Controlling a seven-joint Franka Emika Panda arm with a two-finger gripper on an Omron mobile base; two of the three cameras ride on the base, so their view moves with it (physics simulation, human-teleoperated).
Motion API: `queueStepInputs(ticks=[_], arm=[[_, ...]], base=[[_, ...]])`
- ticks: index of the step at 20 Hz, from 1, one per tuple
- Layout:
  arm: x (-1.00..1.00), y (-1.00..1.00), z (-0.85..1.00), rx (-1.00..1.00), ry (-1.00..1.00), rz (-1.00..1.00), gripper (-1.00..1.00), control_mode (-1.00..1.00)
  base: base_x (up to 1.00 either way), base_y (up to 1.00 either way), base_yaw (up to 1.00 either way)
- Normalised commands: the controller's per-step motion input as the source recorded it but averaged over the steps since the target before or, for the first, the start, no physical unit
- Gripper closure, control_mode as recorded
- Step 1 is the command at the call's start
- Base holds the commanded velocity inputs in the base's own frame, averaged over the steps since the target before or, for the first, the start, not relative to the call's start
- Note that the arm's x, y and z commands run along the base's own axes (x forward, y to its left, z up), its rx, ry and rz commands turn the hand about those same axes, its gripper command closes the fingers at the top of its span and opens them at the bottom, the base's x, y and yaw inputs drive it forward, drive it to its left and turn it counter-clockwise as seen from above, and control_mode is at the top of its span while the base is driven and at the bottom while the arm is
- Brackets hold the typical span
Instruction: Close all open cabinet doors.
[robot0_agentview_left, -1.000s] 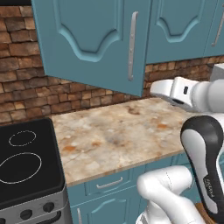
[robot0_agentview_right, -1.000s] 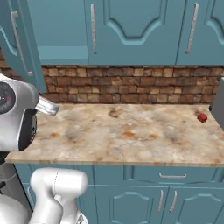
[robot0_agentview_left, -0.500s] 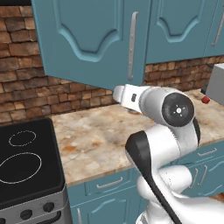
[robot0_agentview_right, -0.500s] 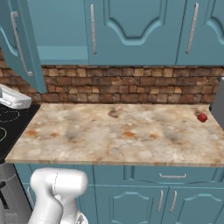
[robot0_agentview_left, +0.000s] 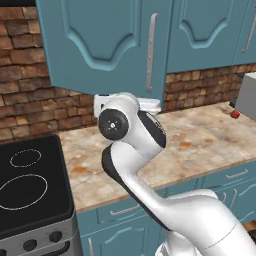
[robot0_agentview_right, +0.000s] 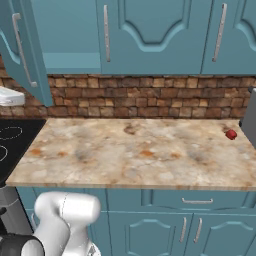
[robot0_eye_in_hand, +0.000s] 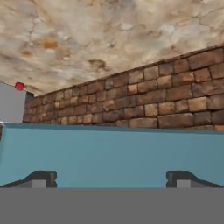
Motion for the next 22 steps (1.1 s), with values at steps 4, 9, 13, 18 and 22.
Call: queueStepInputs(ticks=[4,9,13,18,22], arm=[[0.88,0.5,0.01,-0.19,-0.04,-0.14,-1.0,-1.0],[0.91,0.17,-0.02,-0.15,-0.03,-0.1,-1.0,-1.0],[0.68,-0.09,-0.13,-0.1,-0.07,-0.01,-1.0,-1.0],[0.52,-0.33,-0.06,-0.06,-0.09,0.01,-1.0,-1.0],[0.38,-0.48,0.0,-0.03,-0.15,0.12,-1.0,-1.0]], base=[[0.0,0.0,0.0],[0.0,0.0,0.0],[0.0,0.0,0.0],[0.0,0.0,0.0],[0.0,0.0,0.0]])
